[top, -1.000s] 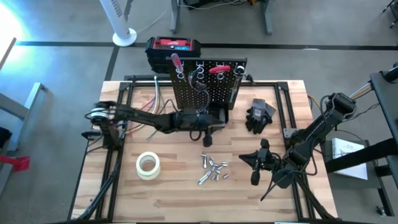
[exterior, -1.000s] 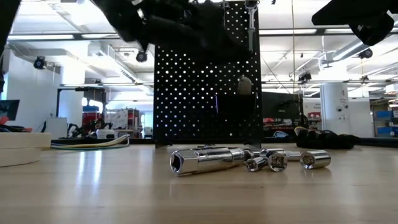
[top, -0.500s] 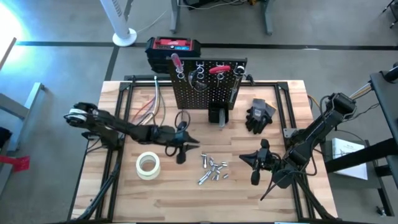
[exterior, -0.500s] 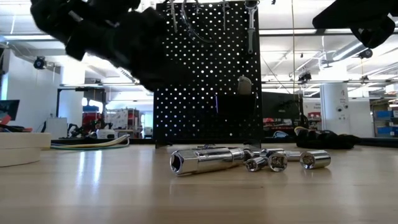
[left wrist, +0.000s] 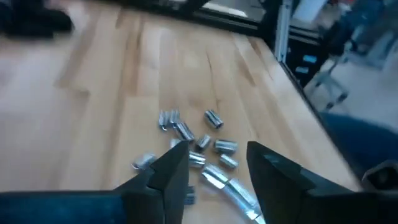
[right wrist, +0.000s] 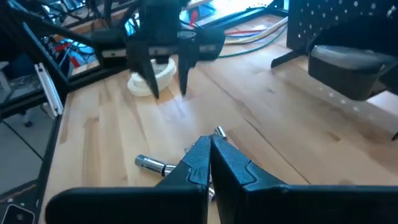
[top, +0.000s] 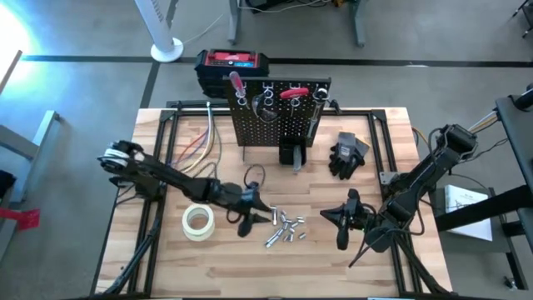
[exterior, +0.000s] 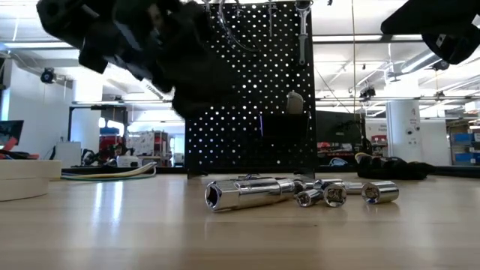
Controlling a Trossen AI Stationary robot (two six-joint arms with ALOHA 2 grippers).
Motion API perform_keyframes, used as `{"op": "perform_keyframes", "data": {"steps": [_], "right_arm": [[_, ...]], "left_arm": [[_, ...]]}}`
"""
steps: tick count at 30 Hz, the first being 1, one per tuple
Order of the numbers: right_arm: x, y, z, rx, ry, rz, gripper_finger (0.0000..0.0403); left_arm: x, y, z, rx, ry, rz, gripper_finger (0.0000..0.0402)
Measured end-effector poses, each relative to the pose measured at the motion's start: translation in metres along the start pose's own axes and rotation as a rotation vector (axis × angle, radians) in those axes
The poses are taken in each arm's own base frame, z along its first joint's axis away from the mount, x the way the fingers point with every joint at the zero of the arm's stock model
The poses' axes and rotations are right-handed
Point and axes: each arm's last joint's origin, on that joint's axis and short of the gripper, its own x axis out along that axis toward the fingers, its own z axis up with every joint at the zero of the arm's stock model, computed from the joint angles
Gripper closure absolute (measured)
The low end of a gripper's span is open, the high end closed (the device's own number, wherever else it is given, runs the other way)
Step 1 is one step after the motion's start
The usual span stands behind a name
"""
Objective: Hang tools onto peg board
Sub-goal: Put the bottom extension bar into the black bin on the peg board
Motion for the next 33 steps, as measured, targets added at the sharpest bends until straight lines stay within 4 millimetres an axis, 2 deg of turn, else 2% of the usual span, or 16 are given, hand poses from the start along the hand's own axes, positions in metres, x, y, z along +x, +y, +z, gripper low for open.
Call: {"op": "perform_keyframes", "data": {"steps": [5, 9, 14, 17, 20, 24, 29, 33], "right_arm": [[0.000, 0.000, 0.000, 0.083, -0.001, 0.001, 0.0401], [0.000, 0.000, 0.000, 0.118, 0.000, 0.002, 0.0401], [0.000, 0.001, 0.000, 0.126, 0.004, 0.007, 0.0401], [0.000, 0.001, 0.001, 0.132, 0.002, 0.011, 0.0401], [0.000, 0.002, 0.001, 0.140, -0.002, 0.017, 0.0401], [0.000, 0.002, 0.001, 0.142, 0.001, 0.017, 0.0401], [0.000, 0.002, 0.000, 0.140, 0.021, 0.031, 0.0401], [0.001, 0.003, -0.001, 0.133, 0.024, 0.028, 0.0401]], "left_arm": [[0.032, -0.009, -0.027, -0.318, 0.113, 0.021, 0.0231], [0.053, -0.025, -0.040, -0.348, 0.166, 0.009, 0.0230], [0.072, -0.045, -0.035, -0.321, 0.249, 0.031, 0.0230], [0.078, -0.052, -0.029, -0.267, 0.346, 0.149, 0.0230], [0.082, -0.054, -0.028, -0.221, 0.459, 0.284, 0.0230], [0.090, -0.057, -0.025, -0.189, 0.523, 0.326, 0.0230], [0.104, -0.058, -0.031, -0.121, 0.560, 0.349, 0.0232], [0.105, -0.057, -0.034, -0.060, 0.595, 0.397, 0.0261]]}}
